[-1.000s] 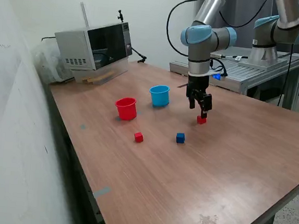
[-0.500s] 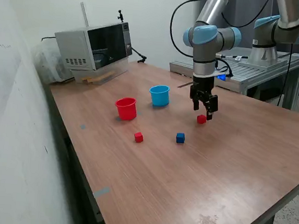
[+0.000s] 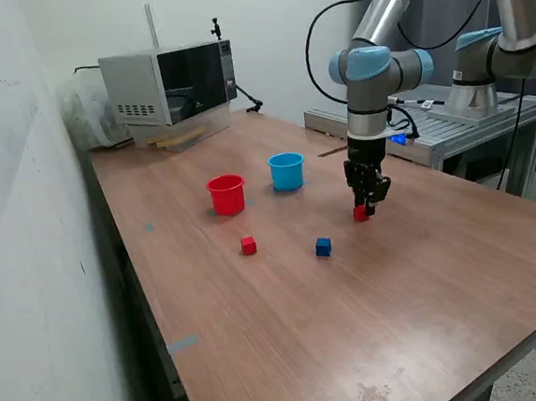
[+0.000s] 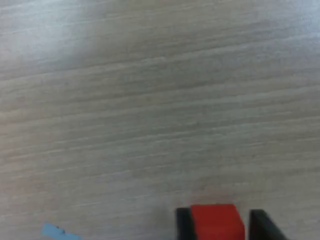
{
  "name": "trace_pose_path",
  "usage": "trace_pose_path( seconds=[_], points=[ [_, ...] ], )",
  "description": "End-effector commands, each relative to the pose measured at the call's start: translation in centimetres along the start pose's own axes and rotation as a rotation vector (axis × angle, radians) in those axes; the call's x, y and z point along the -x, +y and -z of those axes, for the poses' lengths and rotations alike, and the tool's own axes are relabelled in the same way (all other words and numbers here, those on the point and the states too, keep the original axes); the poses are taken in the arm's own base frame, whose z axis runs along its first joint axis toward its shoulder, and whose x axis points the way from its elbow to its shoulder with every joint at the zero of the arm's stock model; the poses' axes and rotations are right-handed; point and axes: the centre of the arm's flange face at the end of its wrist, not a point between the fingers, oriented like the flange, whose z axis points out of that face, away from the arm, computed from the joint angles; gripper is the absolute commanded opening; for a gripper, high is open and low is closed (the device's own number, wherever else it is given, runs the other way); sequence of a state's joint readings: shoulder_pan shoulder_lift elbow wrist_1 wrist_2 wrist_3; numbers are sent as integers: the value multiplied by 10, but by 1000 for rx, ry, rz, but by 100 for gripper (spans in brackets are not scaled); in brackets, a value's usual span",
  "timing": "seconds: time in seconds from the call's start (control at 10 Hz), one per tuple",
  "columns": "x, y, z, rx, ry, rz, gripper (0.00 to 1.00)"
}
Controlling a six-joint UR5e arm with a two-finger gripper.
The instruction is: Place red objects in the red bin, and blue objects in the blue bin.
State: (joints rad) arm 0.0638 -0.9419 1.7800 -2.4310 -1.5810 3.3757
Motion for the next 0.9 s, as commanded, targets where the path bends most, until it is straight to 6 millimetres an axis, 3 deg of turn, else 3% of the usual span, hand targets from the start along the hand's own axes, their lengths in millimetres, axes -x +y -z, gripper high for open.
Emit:
trace_pose_path(
  seconds=[0.0, 0.3, 0.5, 0.8],
  points=[
    [-1, -1, -1, -5, 6, 31, 0],
    [-2, 1, 9, 7, 18, 90, 0],
    [-1, 0, 57, 39, 19, 95, 0],
    [4, 1, 165, 133, 29, 108, 0]
  ],
)
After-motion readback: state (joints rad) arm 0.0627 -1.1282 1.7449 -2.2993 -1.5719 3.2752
